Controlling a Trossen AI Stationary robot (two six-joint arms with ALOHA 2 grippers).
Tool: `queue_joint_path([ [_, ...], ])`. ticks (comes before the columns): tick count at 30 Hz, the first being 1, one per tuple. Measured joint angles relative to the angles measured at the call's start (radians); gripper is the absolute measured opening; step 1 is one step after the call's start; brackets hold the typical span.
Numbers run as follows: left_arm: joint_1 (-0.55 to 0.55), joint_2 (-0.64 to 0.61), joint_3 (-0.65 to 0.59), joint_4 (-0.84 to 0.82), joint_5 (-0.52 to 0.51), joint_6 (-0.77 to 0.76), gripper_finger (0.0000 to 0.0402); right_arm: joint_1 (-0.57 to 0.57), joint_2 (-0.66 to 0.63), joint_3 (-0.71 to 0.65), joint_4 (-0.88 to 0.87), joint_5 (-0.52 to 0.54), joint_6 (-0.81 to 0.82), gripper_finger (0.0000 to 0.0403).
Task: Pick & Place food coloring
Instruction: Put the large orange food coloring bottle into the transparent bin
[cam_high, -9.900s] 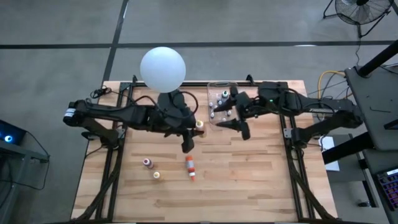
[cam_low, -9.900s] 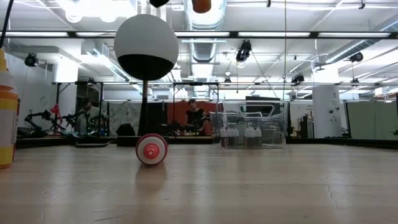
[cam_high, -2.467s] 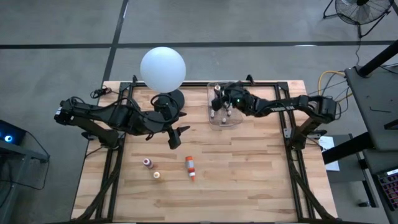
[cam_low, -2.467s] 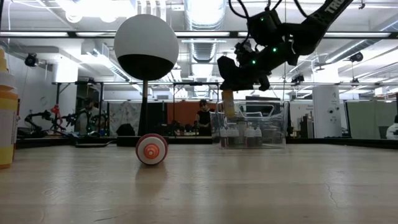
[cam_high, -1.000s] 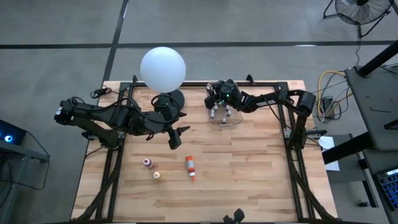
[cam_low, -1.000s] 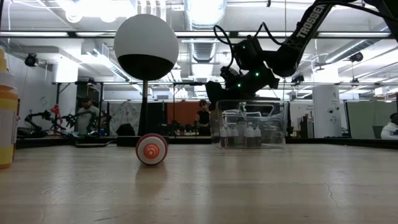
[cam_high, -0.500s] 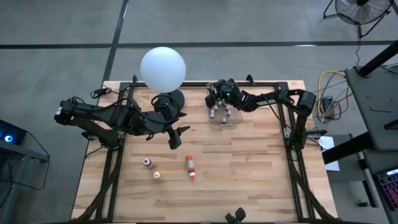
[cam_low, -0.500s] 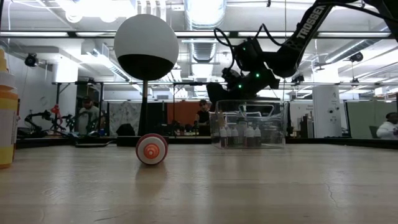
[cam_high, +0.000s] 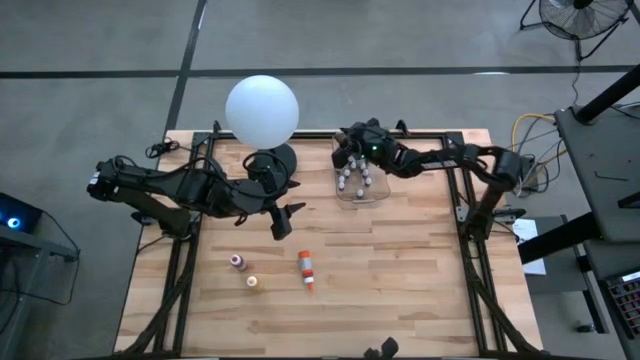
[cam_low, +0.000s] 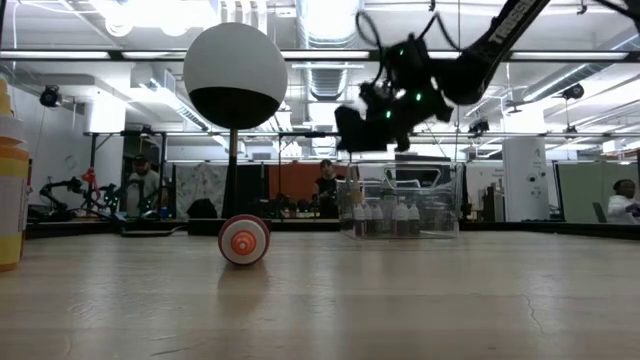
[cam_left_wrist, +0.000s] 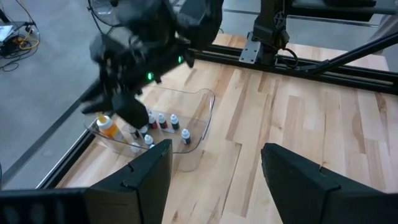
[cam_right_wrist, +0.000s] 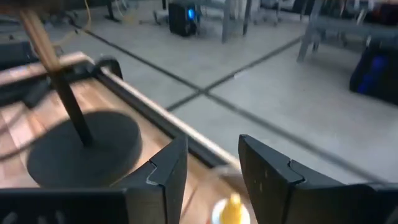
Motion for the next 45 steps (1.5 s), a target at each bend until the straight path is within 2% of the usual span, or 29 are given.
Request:
queue_joint_path([
  [5, 0.003, -0.009, 0.000, 0.007, 0.018, -0.001, 0.0218, -0.001, -0.152, 0.000, -0.036, -0.033, -0.037, 0.0141],
  [14, 0.017, -0.023, 0.000, 0.007, 0.007, -0.072, 0.0218, 0.011, -0.475, 0.000, -0.316, -0.322, -0.033, 0.0153],
  [19, 0.022, -0.023, 0.000, 0.007, 0.011, -0.089, 0.0218, 0.054, -0.623, 0.001, -0.515, -0.393, -0.016, 0.0151],
  [23, 0.006, -0.021, 0.000, 0.008, 0.019, 0.066, 0.0218, 0.098, -0.711, 0.001, -0.634, -0.465, -0.015, 0.0145],
  [27, -0.007, 0.006, 0.000, 0.008, 0.030, 0.357, 0.0218, 0.136, -0.769, 0.001, -0.699, -0.547, 0.012, 0.0140],
  [30, -0.011, 0.036, 0.000, 0.006, 0.065, 0.547, 0.0218, 0.164, -0.792, 0.001, -0.724, -0.554, 0.050, 0.0136],
  [32, -0.013, 0.058, 0.000, 0.000, 0.073, 0.587, 0.0218, 0.181, -0.797, 0.001, -0.736, -0.553, 0.060, 0.0134],
  [37, -0.013, 0.121, 0.000, -0.064, 0.184, 0.602, 0.0218, 0.220, -0.794, 0.000, -0.741, -0.578, 0.060, 0.0132],
  [42, -0.011, 0.175, 0.000, -0.175, 0.210, 0.635, 0.0218, 0.242, -0.794, 0.000, -0.769, -0.604, 0.060, 0.0134],
  [45, -0.009, 0.201, 0.000, -0.175, 0.258, 0.679, 0.0218, 0.247, -0.794, 0.000, -0.791, -0.617, 0.060, 0.0131],
])
